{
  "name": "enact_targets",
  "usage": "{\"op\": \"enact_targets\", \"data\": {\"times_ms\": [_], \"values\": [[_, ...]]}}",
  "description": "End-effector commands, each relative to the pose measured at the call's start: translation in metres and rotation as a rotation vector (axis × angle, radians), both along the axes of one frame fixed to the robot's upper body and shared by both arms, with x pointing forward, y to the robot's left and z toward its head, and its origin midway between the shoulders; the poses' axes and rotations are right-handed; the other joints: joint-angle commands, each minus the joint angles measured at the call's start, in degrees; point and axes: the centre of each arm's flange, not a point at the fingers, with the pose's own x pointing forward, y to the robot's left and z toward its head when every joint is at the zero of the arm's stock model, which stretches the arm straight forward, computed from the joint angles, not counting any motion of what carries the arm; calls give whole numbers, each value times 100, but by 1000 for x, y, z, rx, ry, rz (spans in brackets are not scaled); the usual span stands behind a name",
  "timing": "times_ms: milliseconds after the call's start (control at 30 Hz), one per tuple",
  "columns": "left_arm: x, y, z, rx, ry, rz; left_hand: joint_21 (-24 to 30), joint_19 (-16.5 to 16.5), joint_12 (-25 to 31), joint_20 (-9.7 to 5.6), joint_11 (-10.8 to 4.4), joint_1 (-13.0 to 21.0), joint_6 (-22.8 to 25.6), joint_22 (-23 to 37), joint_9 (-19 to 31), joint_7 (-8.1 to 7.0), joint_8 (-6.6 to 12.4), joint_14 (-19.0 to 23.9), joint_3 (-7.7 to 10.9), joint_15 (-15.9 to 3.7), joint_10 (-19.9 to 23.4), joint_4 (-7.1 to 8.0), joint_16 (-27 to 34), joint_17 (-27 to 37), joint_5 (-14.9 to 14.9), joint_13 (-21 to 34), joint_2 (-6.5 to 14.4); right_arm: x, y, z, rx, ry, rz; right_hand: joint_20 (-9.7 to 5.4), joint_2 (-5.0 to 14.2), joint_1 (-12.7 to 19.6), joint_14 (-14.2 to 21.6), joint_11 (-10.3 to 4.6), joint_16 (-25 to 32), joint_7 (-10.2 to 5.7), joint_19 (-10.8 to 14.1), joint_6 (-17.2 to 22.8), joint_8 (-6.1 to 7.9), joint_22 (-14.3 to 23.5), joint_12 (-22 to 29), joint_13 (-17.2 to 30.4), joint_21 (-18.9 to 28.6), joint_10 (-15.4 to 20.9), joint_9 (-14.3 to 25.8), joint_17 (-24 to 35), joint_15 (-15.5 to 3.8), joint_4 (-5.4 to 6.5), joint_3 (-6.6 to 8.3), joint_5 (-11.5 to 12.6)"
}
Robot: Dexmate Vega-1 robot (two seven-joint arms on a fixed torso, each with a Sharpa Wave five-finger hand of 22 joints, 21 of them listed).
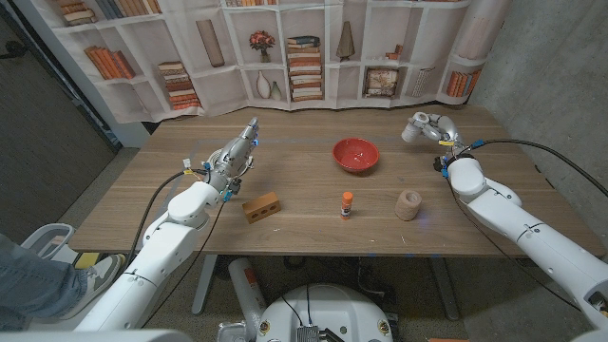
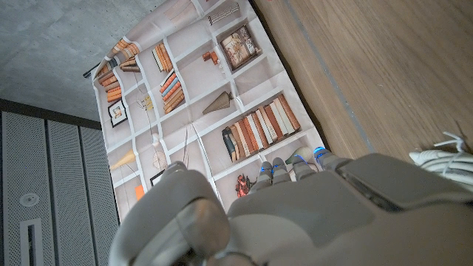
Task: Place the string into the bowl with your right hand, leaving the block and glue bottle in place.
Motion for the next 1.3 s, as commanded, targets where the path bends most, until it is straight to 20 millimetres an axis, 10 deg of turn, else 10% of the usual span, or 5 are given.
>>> {"op": "enact_targets", "data": {"times_ms": [33,1300], "values": [[-4,4,-1,-1,-3,2,-8,-610,-16,-14,-15,38,2,23,26,-9,-5,-231,-25,-16,-38,13,-4,26,20,19,59,-7,13,1,-11,-27,52,-433,118,69,63,-9,-6,-365,58,398,0,27,-19,17,20,62,6,21,-445,8,33,-8],[-8,-3,-6,-4,-10,-4,-6,-607,-16,-18,-10,81,12,23,26,3,-3,-232,-48,-10,-34,3,-4,26,22,19,104,-32,49,21,-108,-62,269,-444,192,121,263,27,5,-368,151,570,-50,29,-60,18,42,248,8,38,-479,8,61,-165]]}}
